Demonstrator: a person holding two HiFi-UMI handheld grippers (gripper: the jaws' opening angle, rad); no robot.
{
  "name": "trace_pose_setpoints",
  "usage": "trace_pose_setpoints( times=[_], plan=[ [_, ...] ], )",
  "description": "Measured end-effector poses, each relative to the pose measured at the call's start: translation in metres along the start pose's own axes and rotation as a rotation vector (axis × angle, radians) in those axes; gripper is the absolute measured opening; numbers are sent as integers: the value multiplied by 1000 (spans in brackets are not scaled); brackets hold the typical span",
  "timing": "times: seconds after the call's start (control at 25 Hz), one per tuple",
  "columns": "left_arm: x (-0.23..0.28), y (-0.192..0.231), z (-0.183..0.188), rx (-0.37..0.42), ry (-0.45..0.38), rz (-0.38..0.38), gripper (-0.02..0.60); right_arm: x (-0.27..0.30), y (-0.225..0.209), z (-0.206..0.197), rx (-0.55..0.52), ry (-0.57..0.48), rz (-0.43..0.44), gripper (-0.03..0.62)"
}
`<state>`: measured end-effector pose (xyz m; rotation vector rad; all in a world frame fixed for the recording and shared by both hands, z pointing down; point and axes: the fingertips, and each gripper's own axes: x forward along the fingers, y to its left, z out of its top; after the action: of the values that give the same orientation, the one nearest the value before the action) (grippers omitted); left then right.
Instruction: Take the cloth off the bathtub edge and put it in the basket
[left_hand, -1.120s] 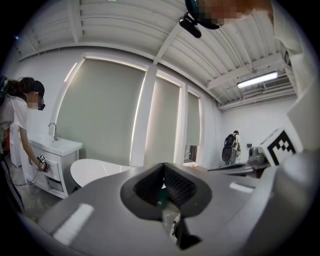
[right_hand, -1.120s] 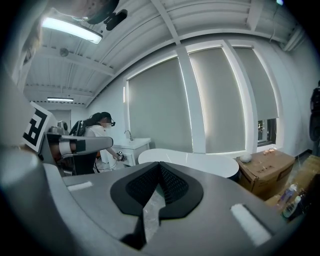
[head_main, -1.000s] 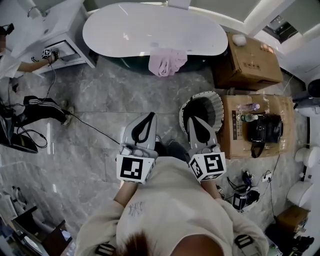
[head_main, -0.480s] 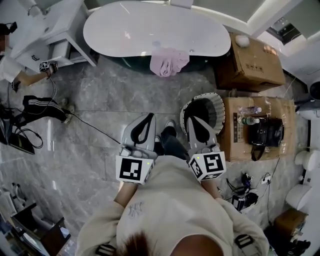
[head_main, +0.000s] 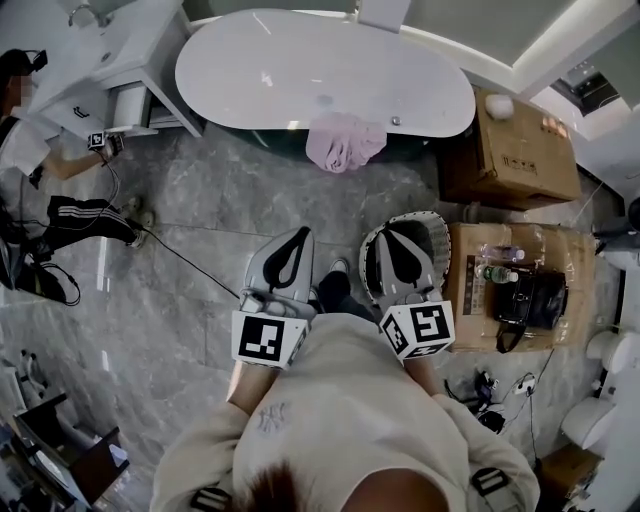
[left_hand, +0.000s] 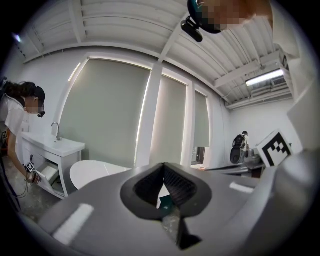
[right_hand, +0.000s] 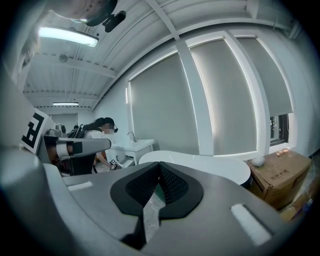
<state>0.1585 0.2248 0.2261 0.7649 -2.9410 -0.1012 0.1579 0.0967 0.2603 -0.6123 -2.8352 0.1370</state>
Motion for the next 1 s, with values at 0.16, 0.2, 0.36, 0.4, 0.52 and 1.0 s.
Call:
trace_pose_setpoints(
  times=[0.16, 0.2, 0.36, 0.4, 0.52, 1.0],
  plan=[
    [31, 0, 2, 20, -9, 2, 49, 21, -23, 6, 3, -4, 20, 0],
    [38, -1, 1, 26, -8, 2, 49, 26, -28, 9, 5, -9, 33, 0],
    [66, -4, 12, -5, -24, 13, 49, 42, -41, 19, 8, -18, 90, 0],
    [72, -4, 14, -16, -29, 19, 49, 46, -44, 19, 12, -14, 99, 0],
    [87, -4, 17, -15, -32, 35, 49, 53, -55, 16, 26, 3, 121, 0],
    [118, 6, 22, -1, -25, 51, 49, 73, -85, 8, 69, 59, 89, 0]
  ],
)
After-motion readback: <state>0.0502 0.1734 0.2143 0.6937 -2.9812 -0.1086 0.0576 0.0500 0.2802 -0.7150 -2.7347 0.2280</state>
